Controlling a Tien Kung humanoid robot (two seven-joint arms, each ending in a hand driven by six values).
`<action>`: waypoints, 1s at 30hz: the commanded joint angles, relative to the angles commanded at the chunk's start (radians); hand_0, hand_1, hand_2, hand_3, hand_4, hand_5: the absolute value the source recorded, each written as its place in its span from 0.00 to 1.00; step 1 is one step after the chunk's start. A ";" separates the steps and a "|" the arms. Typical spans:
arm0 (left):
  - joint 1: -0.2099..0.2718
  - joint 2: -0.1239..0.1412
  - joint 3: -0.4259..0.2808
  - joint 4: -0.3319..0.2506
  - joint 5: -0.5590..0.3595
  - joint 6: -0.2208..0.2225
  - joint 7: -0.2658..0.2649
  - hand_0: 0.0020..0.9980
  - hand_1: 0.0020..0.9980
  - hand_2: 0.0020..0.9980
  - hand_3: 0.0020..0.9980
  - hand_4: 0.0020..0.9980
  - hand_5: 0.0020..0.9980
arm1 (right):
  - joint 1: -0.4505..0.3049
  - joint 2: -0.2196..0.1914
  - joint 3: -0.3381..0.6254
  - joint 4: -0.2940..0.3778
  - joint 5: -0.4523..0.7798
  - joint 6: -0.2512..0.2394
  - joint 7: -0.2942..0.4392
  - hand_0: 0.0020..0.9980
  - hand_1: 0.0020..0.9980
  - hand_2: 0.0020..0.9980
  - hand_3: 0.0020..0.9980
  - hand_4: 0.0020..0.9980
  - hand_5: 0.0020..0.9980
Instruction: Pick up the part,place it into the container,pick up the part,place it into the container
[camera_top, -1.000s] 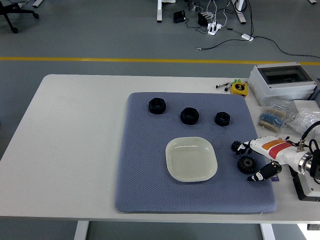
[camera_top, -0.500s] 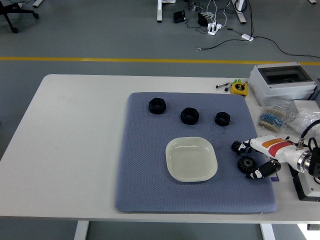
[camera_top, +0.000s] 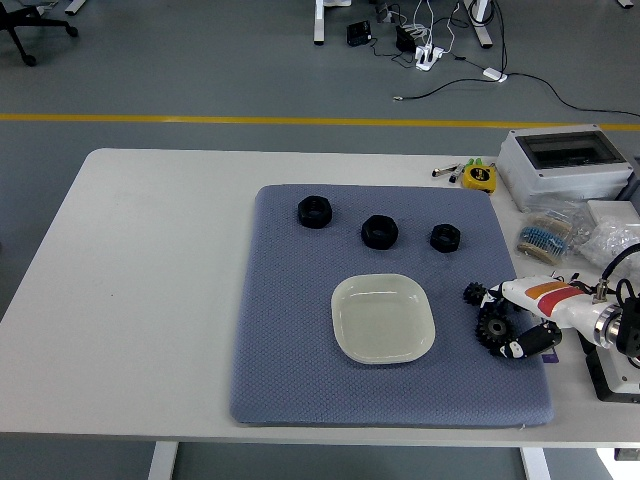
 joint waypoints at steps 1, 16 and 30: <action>0.000 0.000 0.000 0.000 0.001 0.000 0.000 0.70 0.64 0.71 0.62 0.71 0.68 | 0.000 0.000 -0.001 0.001 0.001 -0.001 0.001 0.47 0.51 0.56 0.53 0.83 0.26; 0.000 0.000 -0.008 -0.001 0.016 -0.002 0.004 0.70 0.64 0.71 0.62 0.71 0.68 | -0.005 -0.011 0.017 0.067 0.005 -0.028 0.010 0.29 0.41 0.47 0.51 0.78 0.27; -0.005 0.002 0.006 0.000 -0.006 0.002 -0.003 0.70 0.64 0.71 0.62 0.71 0.68 | 0.052 0.014 0.008 0.227 -0.003 -0.040 -0.007 0.24 0.39 0.45 0.50 0.77 0.22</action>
